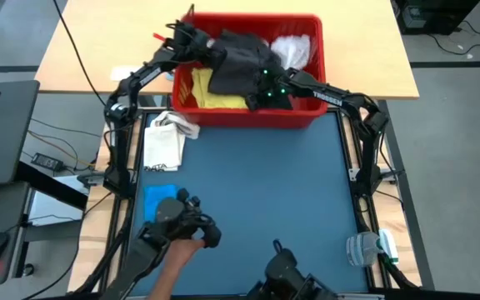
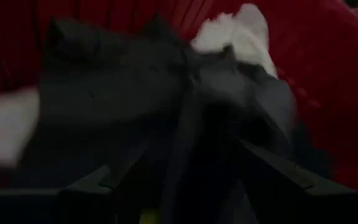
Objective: Fold laundry
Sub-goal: Remove the black shorts from the bin
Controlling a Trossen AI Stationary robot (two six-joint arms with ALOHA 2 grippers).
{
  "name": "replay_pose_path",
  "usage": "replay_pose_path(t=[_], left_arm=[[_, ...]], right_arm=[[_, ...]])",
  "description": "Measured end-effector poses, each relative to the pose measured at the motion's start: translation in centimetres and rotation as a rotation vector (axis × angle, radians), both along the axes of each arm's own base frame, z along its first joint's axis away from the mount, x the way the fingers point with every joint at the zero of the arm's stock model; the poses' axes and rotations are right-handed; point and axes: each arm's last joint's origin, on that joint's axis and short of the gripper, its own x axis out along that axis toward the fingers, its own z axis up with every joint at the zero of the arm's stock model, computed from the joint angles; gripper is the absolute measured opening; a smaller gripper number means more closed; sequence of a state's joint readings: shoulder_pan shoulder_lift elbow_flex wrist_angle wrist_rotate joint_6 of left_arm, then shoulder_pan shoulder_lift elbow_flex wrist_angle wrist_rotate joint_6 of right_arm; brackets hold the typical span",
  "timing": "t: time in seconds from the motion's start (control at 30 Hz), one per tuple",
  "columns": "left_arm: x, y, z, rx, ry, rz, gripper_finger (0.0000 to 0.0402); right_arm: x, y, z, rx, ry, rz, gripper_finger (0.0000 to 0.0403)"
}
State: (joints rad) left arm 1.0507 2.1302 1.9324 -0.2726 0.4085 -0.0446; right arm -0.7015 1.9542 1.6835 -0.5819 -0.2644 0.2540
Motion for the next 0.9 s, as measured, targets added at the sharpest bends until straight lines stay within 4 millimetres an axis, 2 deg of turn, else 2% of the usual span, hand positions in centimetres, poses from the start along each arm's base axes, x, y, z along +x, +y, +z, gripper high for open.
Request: replay_pose_path(t=[0.23, 0.47, 0.57, 0.7, 0.83, 0.9], left_arm=[[0.6, 1.0, -2.8, -0.016, 0.044, -0.016, 0.024], [1.1, 0.6, -2.5, -0.004, -0.028, -0.182, 0.0239], [1.3, 0.6, -2.6, 0.044, -0.007, -0.211, 0.0223], [1.8, 0.8, -4.0, 0.042, 0.032, -0.202, 0.016], [2.1, 1.0, -4.9, 0.039, 0.049, -0.186, 0.0051], [2.3, 1.1, -4.8, 0.051, 0.035, -0.176, 0.0017]], right_arm=[[0.1, 0.2, -0.6, -0.041, 0.082, -0.036, 0.0189], [-1.4, -1.6, -0.4, -0.054, 0.077, -0.125, 0.0189], [-1.8, -2.3, -0.2, -0.067, 0.061, -0.146, 0.0189], [-2.0, -2.9, 0.1, -0.091, 0.029, -0.163, 0.0189], [-1.9, -3.2, 0.3, -0.099, -0.005, -0.182, 0.0189], [-1.9, -3.2, 0.4, -0.097, -0.017, -0.177, 0.0189]])
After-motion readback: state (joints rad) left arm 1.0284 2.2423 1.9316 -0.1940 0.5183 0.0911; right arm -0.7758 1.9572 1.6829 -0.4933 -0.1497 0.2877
